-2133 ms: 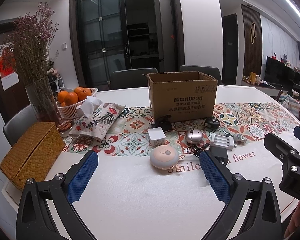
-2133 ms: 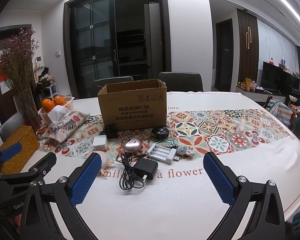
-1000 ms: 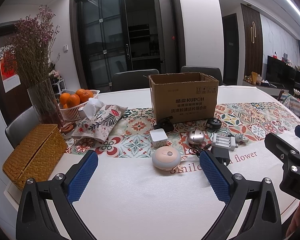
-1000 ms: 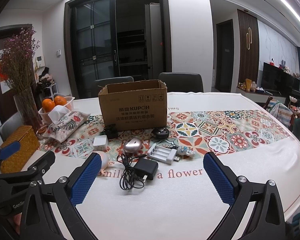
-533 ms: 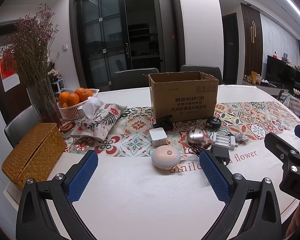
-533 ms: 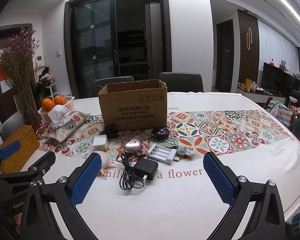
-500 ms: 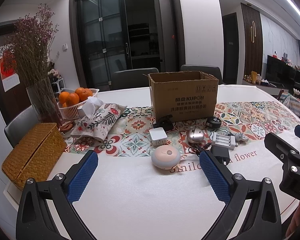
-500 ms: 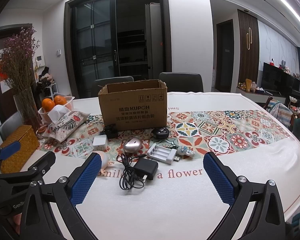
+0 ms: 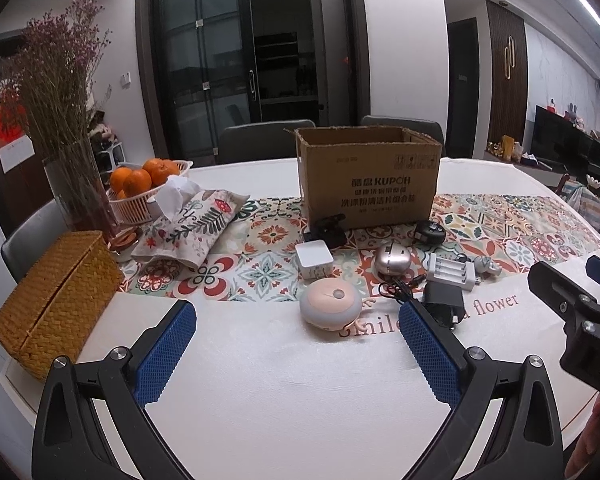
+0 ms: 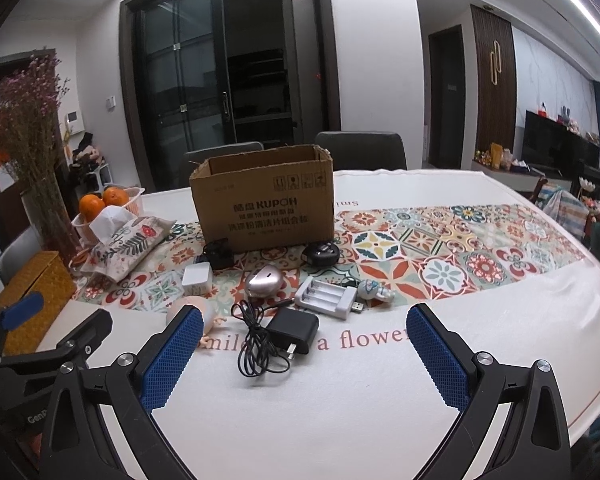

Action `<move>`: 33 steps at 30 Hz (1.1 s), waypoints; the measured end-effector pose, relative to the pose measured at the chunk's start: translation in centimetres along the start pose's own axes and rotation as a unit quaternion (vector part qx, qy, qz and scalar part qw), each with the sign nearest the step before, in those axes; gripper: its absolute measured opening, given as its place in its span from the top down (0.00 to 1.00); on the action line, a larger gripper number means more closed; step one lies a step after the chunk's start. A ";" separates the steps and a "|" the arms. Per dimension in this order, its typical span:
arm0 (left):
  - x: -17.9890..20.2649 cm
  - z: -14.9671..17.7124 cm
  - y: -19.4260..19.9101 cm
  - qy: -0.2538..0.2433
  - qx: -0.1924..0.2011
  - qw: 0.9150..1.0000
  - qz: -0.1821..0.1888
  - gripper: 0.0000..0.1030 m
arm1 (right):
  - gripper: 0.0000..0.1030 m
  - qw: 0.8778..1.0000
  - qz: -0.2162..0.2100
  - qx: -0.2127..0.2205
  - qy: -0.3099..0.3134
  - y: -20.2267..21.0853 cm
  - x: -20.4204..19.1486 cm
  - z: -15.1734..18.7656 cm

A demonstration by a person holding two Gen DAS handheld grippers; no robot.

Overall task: Organize rigid objects
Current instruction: 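Grasp the pink round lamp with the left tool while the right tool grasps the black adapter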

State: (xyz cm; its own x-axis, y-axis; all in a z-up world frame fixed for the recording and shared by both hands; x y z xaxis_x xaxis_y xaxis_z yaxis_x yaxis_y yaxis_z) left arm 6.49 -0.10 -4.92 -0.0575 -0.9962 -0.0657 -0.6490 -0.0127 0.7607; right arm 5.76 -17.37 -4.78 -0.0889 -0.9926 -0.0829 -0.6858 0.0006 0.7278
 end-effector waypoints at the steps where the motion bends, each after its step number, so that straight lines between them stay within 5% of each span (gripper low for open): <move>1: 0.0 0.0 -0.4 -0.001 -0.004 1.000 0.002 0.00 | 0.00 1.000 0.000 -0.003 -0.005 -0.3 0.1 0.0; 10: 0.0 -0.6 -4.0 -0.010 -0.040 0.999 0.027 0.00 | 0.00 0.998 -0.014 -0.052 -0.031 -3.9 -0.1 -0.5; 17: 1.1 -0.9 -7.0 -0.065 -0.068 0.994 0.056 0.00 | 0.00 0.993 -0.023 -0.095 -0.059 -6.6 0.0 -1.0; 33: 2.5 -3.4 -13.9 -0.158 -0.167 0.966 0.116 0.00 | 0.11 0.972 0.010 -0.210 -0.102 -13.0 -0.5 -1.9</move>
State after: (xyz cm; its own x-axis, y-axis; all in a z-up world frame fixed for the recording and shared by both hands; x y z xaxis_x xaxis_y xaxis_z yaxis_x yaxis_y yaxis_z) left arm 17.91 -2.75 -13.45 -0.4343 -0.9005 -0.0220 -0.3133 0.1281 0.9410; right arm 16.13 -17.15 -12.92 -0.2706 -0.9478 -0.1685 -0.3308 -0.0728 0.9409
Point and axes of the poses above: each gripper's, at about its wrist camera, not at the fingertips, and y roughly against the way its jaws point, x to its right, z to its underside, the point moved 6 cm from there along -y, roughly the way its jaws point, and after that the axes turned 15 degrees about -x, right-handed, at the moved point
